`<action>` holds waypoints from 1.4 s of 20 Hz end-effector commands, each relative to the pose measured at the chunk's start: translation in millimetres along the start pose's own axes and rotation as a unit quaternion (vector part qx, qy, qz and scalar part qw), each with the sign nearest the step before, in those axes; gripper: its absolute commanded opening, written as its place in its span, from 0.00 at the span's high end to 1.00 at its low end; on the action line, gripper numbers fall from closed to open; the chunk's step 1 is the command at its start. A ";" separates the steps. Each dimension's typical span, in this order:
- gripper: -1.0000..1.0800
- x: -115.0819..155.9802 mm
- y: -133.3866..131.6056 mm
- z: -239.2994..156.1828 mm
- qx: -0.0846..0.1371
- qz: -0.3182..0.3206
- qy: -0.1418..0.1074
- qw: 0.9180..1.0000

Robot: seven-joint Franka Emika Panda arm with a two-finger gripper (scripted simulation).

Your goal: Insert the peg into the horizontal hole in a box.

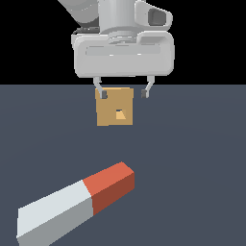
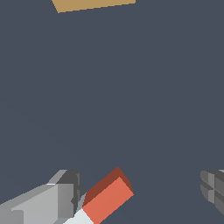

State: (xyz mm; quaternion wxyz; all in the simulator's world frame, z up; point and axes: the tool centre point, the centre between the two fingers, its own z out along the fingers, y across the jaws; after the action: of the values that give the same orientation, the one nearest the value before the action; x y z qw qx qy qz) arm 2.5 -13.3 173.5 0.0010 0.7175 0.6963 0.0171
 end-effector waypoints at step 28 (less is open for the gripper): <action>0.04 -147.7 -69.7 80.0 0.005 0.361 -0.014 0.932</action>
State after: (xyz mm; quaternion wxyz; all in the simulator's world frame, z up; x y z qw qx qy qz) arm -61.6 -149.8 93.8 0.0009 0.9107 0.4131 0.0034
